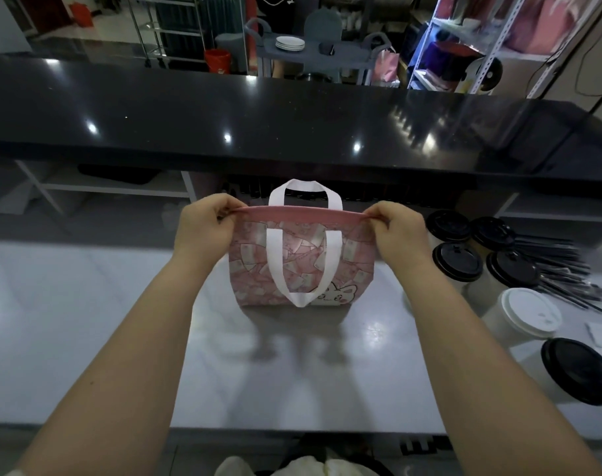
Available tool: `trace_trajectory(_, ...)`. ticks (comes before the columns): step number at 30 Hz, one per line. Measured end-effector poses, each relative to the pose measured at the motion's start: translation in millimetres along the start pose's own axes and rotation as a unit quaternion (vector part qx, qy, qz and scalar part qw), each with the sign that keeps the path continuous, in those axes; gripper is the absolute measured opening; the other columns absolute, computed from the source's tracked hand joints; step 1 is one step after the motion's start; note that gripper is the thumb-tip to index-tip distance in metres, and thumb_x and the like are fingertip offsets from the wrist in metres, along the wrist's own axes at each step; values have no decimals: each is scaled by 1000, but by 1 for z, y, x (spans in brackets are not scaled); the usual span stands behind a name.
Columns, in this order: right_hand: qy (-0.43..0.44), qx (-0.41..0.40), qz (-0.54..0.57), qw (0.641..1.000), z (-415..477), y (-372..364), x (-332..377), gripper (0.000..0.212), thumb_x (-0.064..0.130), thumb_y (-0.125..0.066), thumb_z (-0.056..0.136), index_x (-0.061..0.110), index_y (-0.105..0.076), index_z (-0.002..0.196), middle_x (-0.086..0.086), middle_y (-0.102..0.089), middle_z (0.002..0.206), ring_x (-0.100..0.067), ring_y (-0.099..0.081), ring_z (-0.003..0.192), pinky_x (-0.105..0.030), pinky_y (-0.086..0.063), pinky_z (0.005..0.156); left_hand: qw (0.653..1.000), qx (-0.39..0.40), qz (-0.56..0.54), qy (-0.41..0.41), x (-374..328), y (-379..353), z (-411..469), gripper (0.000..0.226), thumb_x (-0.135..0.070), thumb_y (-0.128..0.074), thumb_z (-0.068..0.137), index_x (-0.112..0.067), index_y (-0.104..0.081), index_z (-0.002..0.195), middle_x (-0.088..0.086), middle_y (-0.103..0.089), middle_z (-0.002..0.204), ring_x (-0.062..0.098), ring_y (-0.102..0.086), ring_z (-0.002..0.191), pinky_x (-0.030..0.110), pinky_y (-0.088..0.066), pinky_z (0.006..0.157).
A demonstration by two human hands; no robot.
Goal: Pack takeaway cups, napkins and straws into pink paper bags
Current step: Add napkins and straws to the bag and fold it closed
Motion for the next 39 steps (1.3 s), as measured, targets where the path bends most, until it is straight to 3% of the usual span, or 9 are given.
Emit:
trace_trajectory(2, -37, -10, 56, 998, -3, -4, -5, 21, 6, -63, 87, 19, -72, 99, 8, -67, 92, -13, -64, 91, -31, -53, 84, 999, -17, -45, 22, 3, -4, -5, 27, -6, -69, 87, -32, -70, 94, -19, -67, 87, 0, -65, 86, 19, -55, 77)
trace_trajectory(5, -95, -17, 222, 970, -21, -11, -19, 41, 3, -69, 85, 22, -61, 120, 9, -66, 111, 1, -62, 98, -19, -52, 86, 987, -28, -131, 93, 18, -10, -24, 38, -20, -78, 82, -37, -63, 112, -13, -67, 109, 2, -62, 102, 18, -52, 83)
trace_trajectory(8, -156, -12, 314, 936, -52, -24, -45, 41, -1, -70, 83, 19, -60, 117, 5, -68, 110, 2, -65, 92, -23, -54, 88, 968, -37, -186, 163, 41, -19, -59, 37, -24, -81, 77, -32, -65, 110, -12, -71, 102, 1, -66, 94, 17, -54, 78)
trace_trajectory(13, -229, 12, 363, 903, -90, -55, -73, 41, -5, -69, 83, 29, -67, 105, 13, -74, 100, -2, -68, 94, -17, -54, 77, 940, -38, -238, 240, 70, -44, -108, 25, -10, -75, 83, -32, -73, 94, -8, -76, 94, 11, -71, 92, 32, -56, 86)
trace_trajectory(19, -252, -55, 376, 890, -91, -71, -72, 30, 0, -71, 82, 29, -76, 78, 5, -76, 87, -11, -70, 85, -23, -54, 77, 930, -43, -251, 265, 78, -54, -102, 29, -2, -69, 86, -30, -74, 82, -6, -76, 88, 15, -72, 87, 28, -56, 80)
trace_trajectory(26, -267, -33, 312, 911, -103, -78, -86, 22, 2, -73, 80, 24, -69, 81, 7, -74, 83, -11, -68, 84, -38, -56, 83, 947, -20, -179, 266, 92, -57, -119, 21, -7, -73, 83, -26, -71, 92, -12, -74, 89, 5, -69, 85, 22, -55, 75)
trace_trajectory(31, -279, -23, 301, 911, -103, -82, -91, 23, 0, -70, 81, 22, -66, 77, 7, -71, 76, -14, -67, 75, -49, -56, 85, 949, -16, -149, 278, 98, -58, -118, 21, -5, -74, 80, -24, -69, 74, -7, -72, 73, 8, -67, 69, 26, -51, 68)
trace_trajectory(35, -255, 2, 307, 917, -96, -72, -87, 23, 4, -77, 78, 23, -66, 86, 8, -71, 85, -8, -65, 80, -41, -54, 80, 952, 24, -159, 260, 92, -50, -113, 23, -11, -80, 77, -29, -70, 87, -12, -74, 85, 10, -69, 81, 27, -56, 73)
trace_trajectory(39, -171, -6, 367, 914, -64, -43, -67, 39, 15, -75, 79, 17, -61, 115, -3, -67, 114, -13, -63, 103, -31, -53, 90, 953, 22, -227, 200, 68, -24, -83, 43, -34, -81, 73, -38, -62, 111, -16, -70, 107, 3, -67, 95, 19, -56, 74)
Point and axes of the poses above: each hand's wrist, its own z-axis towards the middle knuckle, its own y-axis out of the back of the hand, x = y × z, the point moved 1 cm from there along z, towards the middle knuckle
